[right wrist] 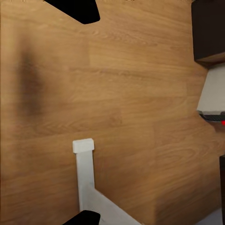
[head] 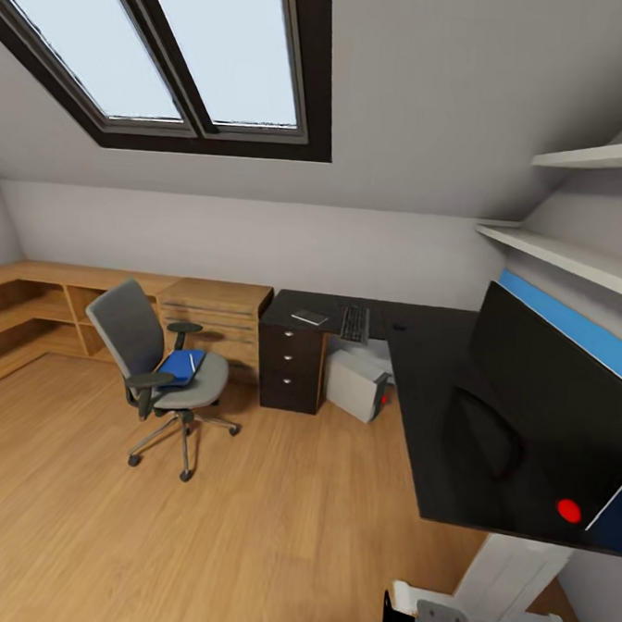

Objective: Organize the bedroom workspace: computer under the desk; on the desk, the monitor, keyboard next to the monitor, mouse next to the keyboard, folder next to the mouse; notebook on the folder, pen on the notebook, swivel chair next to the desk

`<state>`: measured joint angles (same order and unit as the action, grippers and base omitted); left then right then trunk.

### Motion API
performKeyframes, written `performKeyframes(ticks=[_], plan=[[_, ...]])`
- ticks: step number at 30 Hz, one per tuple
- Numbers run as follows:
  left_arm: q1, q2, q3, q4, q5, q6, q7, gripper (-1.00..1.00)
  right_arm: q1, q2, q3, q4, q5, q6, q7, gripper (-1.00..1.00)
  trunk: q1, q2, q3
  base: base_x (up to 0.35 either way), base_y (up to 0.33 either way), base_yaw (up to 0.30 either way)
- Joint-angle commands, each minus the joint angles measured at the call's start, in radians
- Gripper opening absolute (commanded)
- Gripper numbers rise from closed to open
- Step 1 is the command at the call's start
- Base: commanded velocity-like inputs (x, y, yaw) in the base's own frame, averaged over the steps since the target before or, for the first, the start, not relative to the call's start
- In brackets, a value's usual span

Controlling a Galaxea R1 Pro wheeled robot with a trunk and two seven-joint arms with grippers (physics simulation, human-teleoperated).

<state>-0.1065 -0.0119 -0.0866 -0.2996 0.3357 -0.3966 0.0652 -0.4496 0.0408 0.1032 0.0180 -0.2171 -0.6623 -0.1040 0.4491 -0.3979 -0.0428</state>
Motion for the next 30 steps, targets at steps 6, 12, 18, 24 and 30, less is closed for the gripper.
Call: performKeyframes(ticks=[6,12,18,24,30], plan=[[-0.001,0.000,-0.008,0.000,0.004,-0.004,0.006,1.00,-0.001,0.002,0.009,0.002,-0.005,-0.003,-0.006,1.00,0.001,-0.002,-0.002,0.235,0.163,0.000],[-0.001,0.000,-0.008,0.000,0.004,-0.003,0.006,1.00,-0.001,0.002,0.010,0.002,-0.007,-0.003,-0.006,1.00,0.001,-0.002,-0.002,0.261,0.140,0.000],[-0.001,0.000,-0.008,0.000,0.004,-0.002,0.007,1.00,-0.001,0.003,0.011,0.002,-0.007,-0.003,-0.006,1.00,0.001,-0.002,-0.002,0.100,0.027,0.000],[-0.001,0.001,-0.008,0.000,0.005,-0.002,0.007,1.00,-0.001,0.003,0.011,0.002,-0.007,-0.003,-0.006,1.00,0.001,-0.002,-0.002,0.018,0.005,0.000],[-0.001,0.001,-0.008,0.000,0.005,-0.004,0.007,1.00,-0.001,0.004,0.011,0.002,-0.007,-0.003,-0.006,1.00,0.001,-0.002,-0.002,0.004,0.070,0.000]])
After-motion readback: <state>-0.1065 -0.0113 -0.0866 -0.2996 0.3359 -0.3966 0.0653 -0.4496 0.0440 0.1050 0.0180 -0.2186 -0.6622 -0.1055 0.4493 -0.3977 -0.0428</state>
